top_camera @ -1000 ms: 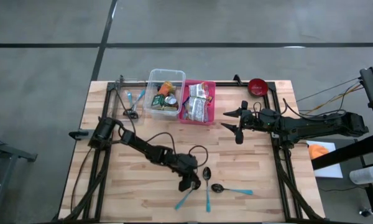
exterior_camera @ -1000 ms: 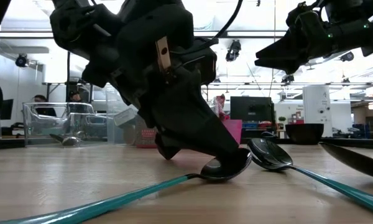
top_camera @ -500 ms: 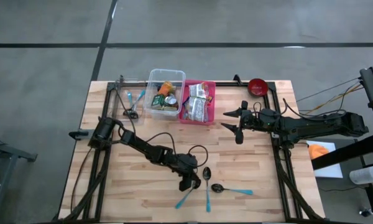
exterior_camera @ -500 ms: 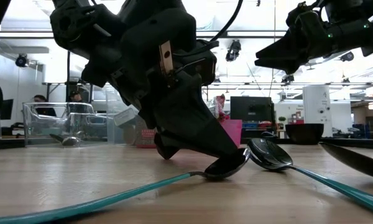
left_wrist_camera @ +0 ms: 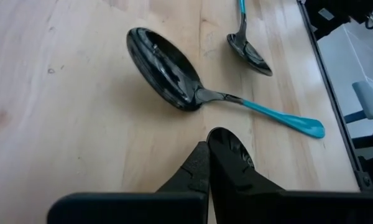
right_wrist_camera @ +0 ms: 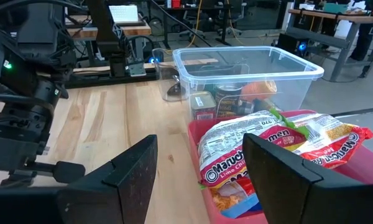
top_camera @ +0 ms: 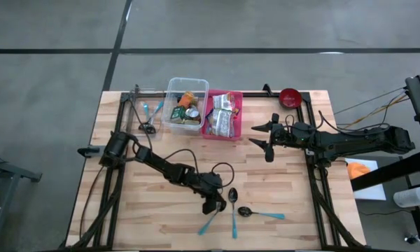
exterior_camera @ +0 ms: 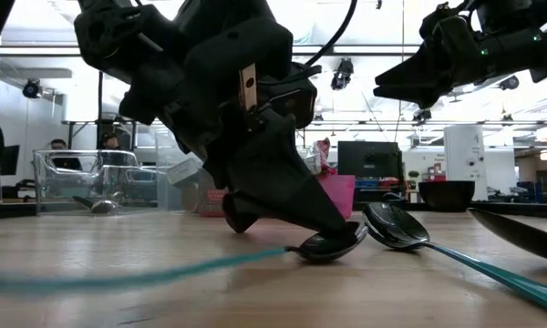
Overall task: Pick & Place Food Item
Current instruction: Put the blue spoon into the left transparent bin
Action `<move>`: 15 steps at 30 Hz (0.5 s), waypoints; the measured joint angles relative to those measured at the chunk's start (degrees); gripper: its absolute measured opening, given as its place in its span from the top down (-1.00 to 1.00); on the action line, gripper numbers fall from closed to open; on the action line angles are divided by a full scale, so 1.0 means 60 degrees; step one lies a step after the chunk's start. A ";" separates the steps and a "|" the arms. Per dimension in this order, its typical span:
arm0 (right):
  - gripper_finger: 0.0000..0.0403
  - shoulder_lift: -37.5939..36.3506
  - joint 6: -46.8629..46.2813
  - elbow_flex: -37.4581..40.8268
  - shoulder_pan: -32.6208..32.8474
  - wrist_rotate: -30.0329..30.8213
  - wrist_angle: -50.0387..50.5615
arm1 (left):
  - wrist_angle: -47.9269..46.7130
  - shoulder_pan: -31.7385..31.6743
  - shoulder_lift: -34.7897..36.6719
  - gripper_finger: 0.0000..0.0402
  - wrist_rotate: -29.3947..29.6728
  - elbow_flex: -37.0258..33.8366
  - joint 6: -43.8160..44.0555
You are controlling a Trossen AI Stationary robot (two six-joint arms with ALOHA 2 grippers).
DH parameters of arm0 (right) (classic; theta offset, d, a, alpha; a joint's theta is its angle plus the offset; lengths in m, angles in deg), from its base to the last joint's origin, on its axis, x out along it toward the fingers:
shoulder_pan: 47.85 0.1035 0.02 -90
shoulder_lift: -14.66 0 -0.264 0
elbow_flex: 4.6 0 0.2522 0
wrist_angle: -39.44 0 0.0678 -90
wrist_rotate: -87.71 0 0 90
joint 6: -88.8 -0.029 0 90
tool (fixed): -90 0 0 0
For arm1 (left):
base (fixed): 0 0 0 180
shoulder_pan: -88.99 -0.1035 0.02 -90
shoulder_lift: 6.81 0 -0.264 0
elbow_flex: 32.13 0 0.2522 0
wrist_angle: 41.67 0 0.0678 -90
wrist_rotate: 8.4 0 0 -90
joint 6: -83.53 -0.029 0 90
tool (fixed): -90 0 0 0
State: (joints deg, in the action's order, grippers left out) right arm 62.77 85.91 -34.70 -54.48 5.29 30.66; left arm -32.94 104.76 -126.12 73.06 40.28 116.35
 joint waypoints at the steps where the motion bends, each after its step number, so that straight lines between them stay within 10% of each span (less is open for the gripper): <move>1: -0.17 0.0000 0.0007 0.0000 0.0000 -0.0004 0.0000 | -0.0123 -0.0001 0.0019 0.99 0.0000 0.0004 0.0008; 15: -0.17 0.0000 0.0005 0.0000 0.0003 0.0000 0.0000 | -0.2744 0.0010 0.0897 0.99 0.0638 -0.0022 0.0837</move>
State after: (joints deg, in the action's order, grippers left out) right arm 62.77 85.94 -34.70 -54.47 5.29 30.66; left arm -49.41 104.82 -120.73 76.89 40.15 121.37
